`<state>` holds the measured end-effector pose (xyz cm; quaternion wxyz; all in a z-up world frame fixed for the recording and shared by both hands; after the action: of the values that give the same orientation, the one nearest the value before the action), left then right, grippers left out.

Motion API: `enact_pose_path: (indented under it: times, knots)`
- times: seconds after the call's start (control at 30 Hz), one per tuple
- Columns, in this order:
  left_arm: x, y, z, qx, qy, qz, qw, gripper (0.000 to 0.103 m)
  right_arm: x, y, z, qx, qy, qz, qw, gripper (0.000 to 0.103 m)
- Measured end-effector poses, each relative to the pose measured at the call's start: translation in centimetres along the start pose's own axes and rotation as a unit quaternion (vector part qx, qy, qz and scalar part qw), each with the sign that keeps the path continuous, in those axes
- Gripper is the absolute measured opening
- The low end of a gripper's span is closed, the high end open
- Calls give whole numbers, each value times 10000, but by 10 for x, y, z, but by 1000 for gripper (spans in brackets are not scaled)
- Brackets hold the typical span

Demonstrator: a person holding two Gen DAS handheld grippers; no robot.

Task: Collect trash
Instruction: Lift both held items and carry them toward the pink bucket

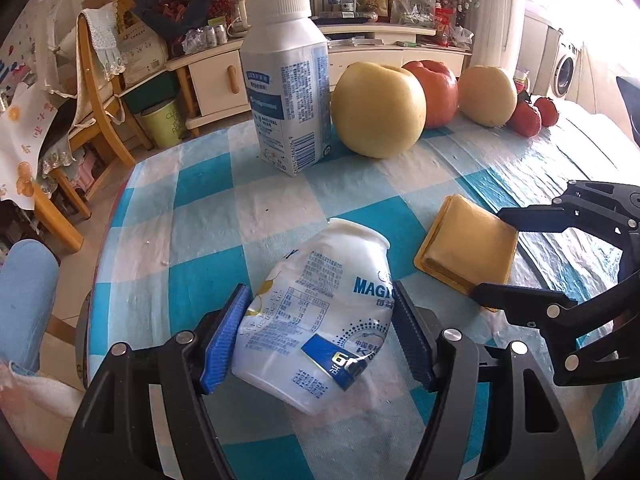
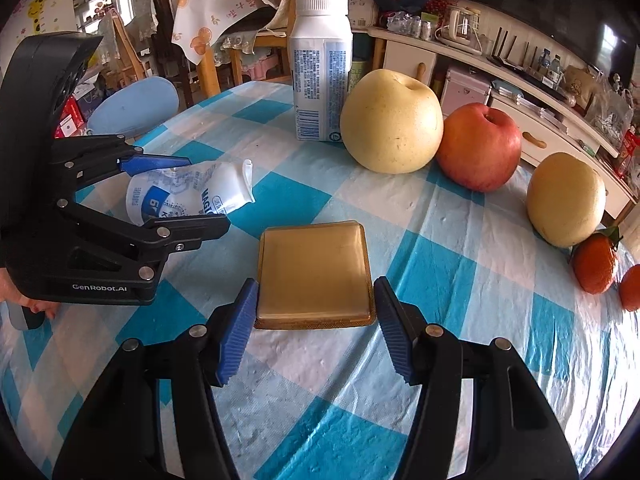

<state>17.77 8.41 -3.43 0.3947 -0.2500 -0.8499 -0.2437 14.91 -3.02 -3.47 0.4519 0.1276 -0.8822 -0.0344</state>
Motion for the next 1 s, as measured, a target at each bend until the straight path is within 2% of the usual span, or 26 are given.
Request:
enact_pose_path:
  times: [0.43, 0.8, 1.0]
  knots:
    - [36, -51, 21, -198, 27, -402, 9990, 70, 51, -13, 53, -394, -195, 149, 9989, 60]
    - [63, -74, 46, 108, 127, -602, 9980, 70, 97, -18, 97, -739, -342, 183, 9965, 60]
    - [78, -84, 62, 238, 190, -829, 9961, 70, 120, -11, 123, -729, -392, 199, 9964, 60]
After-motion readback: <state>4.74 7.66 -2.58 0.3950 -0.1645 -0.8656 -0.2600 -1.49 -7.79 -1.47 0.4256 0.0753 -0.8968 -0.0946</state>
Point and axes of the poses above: each gripper's, at about its wrist camera, not at the fingertips, and x roughly against the way its jaws point, y to its left, z to its underside, the point moved 6 cm from there along -x, roughly the way its jaws point, and after that the axes turned 15 degrees about -x, right-handed, at the moved point
